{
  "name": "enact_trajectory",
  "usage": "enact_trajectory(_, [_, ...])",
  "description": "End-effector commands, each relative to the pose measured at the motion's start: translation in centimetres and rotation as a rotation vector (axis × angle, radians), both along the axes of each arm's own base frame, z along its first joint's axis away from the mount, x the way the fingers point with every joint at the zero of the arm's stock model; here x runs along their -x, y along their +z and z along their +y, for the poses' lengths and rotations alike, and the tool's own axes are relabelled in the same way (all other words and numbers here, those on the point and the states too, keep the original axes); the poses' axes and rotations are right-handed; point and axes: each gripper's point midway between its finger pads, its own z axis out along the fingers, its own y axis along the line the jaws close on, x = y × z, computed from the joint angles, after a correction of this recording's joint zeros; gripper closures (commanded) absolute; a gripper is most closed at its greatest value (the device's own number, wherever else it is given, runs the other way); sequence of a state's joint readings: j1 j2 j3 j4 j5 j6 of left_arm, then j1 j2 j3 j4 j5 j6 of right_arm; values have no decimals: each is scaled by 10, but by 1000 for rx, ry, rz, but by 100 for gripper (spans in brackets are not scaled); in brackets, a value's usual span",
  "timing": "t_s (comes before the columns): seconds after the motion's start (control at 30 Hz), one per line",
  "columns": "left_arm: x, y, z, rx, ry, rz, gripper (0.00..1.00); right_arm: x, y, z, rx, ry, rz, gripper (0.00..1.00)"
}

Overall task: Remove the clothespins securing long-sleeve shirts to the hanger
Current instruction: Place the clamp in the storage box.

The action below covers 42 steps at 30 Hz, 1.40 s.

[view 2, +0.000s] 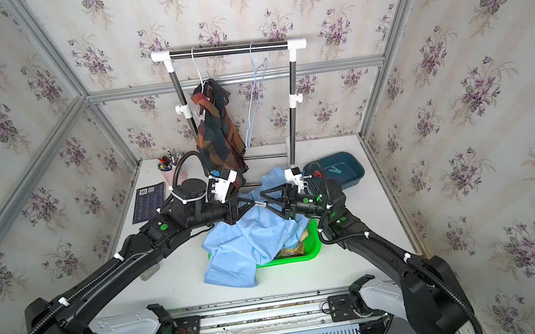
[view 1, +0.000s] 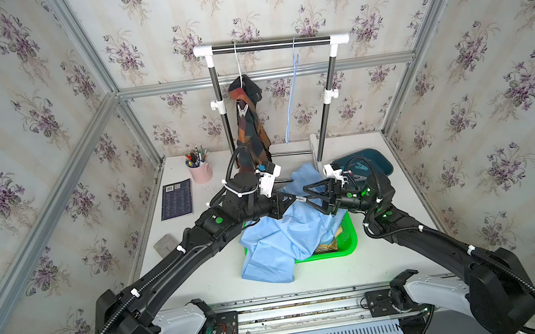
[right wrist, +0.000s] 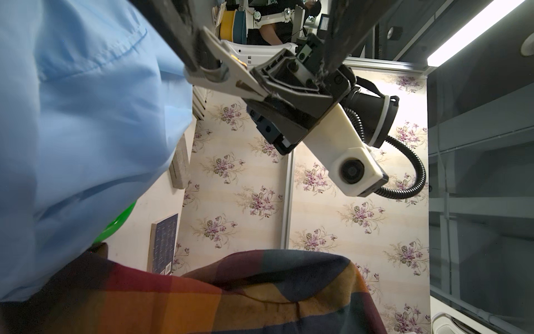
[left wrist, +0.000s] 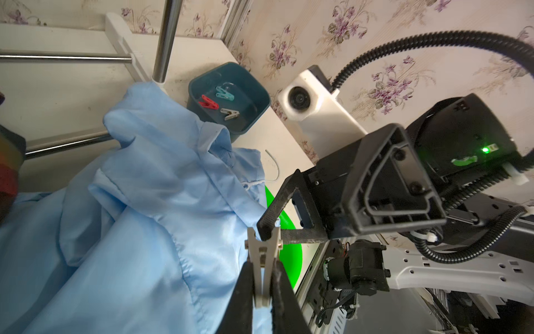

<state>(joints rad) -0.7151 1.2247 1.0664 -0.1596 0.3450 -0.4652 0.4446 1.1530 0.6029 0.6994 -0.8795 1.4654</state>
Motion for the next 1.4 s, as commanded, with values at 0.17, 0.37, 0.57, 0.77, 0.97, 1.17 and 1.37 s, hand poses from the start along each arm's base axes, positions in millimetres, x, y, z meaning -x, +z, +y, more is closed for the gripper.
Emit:
enact_trajectory(0.17, [-7, 32, 2, 124, 37, -148, 89, 5, 8, 4, -23, 28, -19, 37])
enact_trajectory(0.37, [-3, 36, 2, 118, 19, -181, 89, 4, -2, 8, 3, 25, 0, 37])
enact_trajectory(0.57, [5, 32, -7, 106, -38, -189, 89, 3, 7, 16, -34, 38, -5, 38])
enact_trajectory(0.77, [9, 25, -11, 92, -52, -202, 89, 2, 12, 22, -53, 51, -6, 44])
enact_trajectory(0.97, [13, 18, -12, 63, -61, -231, 88, 1, 15, 22, -69, 48, -5, 57])
enact_trajectory(1.17, [13, 10, -7, 22, -36, -263, 88, 1, 12, 22, -72, 45, 7, 71])
enact_trajectory(1.37, [18, 7, -10, -6, -45, -314, 88, 1, 9, 21, -75, 39, 18, 77])
